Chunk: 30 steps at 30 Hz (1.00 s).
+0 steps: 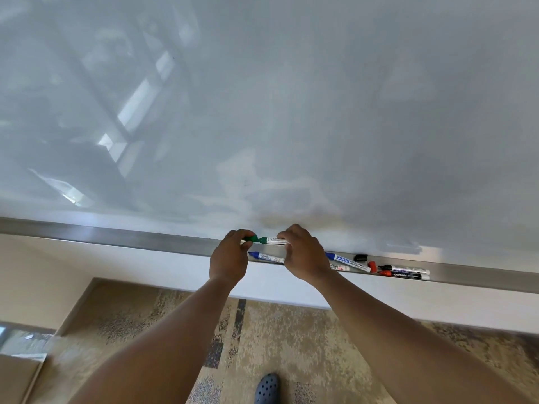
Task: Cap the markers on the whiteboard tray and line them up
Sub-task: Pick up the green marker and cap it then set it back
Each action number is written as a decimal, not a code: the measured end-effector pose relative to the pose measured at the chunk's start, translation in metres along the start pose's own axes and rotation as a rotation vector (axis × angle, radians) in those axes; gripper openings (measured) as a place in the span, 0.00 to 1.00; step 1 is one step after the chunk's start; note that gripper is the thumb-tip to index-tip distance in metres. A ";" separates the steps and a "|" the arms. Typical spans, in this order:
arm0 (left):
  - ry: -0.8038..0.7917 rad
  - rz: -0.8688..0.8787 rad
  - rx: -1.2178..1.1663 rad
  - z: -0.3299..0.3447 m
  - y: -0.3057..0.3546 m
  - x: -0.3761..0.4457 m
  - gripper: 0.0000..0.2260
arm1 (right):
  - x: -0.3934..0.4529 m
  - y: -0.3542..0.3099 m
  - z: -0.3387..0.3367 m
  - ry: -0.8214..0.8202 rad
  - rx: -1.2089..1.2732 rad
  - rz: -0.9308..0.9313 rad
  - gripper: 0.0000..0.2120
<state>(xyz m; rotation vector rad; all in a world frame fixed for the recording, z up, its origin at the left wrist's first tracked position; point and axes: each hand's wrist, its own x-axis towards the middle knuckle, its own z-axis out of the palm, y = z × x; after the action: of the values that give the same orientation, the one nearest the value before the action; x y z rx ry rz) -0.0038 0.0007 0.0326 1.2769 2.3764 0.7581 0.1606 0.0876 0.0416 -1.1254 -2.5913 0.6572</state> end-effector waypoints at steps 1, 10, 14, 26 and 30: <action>-0.004 0.017 -0.001 -0.002 0.002 -0.002 0.11 | 0.000 -0.001 -0.001 0.004 0.000 -0.007 0.18; -0.100 -0.029 -0.593 -0.023 0.010 -0.011 0.11 | -0.008 -0.005 -0.019 0.103 0.216 -0.042 0.11; -0.192 -0.238 -0.977 -0.037 0.018 -0.010 0.11 | -0.008 -0.007 -0.031 0.150 0.315 -0.063 0.10; -0.180 -0.361 -1.244 -0.058 0.031 -0.012 0.12 | -0.006 -0.023 -0.044 0.229 0.322 -0.110 0.08; -0.172 -0.366 -1.286 -0.061 0.039 -0.011 0.11 | -0.002 -0.026 -0.050 0.243 0.319 -0.120 0.08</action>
<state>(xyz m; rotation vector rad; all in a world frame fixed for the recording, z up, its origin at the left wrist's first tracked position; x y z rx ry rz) -0.0043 -0.0086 0.1048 0.3127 1.3405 1.5446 0.1650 0.0865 0.0980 -0.8821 -2.2317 0.8154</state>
